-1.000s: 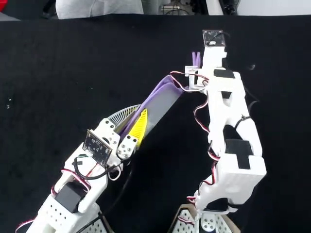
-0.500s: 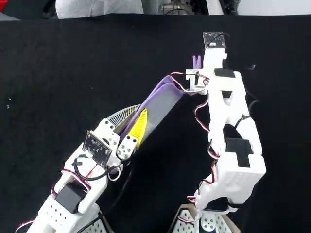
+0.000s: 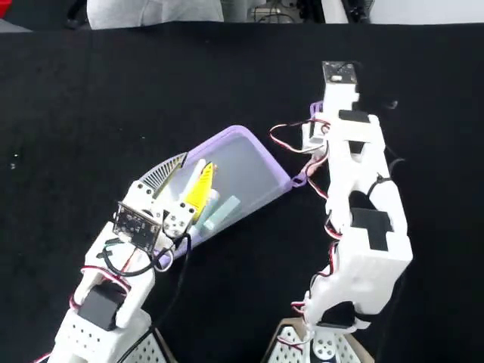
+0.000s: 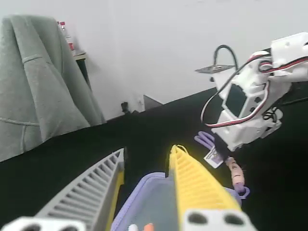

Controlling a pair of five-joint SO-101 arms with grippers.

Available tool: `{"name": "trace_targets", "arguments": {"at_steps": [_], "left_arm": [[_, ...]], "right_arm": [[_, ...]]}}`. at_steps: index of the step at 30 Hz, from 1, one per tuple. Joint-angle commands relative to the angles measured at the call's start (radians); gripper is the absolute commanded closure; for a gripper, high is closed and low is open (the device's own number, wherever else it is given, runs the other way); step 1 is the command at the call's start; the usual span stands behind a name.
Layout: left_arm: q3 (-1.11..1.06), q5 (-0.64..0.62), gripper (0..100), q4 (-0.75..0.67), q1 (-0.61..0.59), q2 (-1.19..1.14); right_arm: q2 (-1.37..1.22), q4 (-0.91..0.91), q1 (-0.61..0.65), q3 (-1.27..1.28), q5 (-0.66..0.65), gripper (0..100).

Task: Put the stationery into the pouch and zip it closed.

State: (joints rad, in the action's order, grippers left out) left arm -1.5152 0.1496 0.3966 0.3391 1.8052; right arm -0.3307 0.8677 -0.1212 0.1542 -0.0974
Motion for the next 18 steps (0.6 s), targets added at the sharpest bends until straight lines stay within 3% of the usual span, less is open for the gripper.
{"name": "trace_targets", "arguments": {"at_steps": [1,14,18], "left_arm": [[0.099,0.012,84,0.031,-0.054,0.012],[0.367,0.006,85,0.301,-0.257,0.018],[0.456,0.006,97,0.416,-0.312,0.018]], "right_arm": [[0.13,0.026,0.023,-0.035,0.0,73.8],[0.664,0.175,0.025,-0.03,0.0,74.0],[0.835,0.227,0.025,-0.028,0.0,74.0]]}}
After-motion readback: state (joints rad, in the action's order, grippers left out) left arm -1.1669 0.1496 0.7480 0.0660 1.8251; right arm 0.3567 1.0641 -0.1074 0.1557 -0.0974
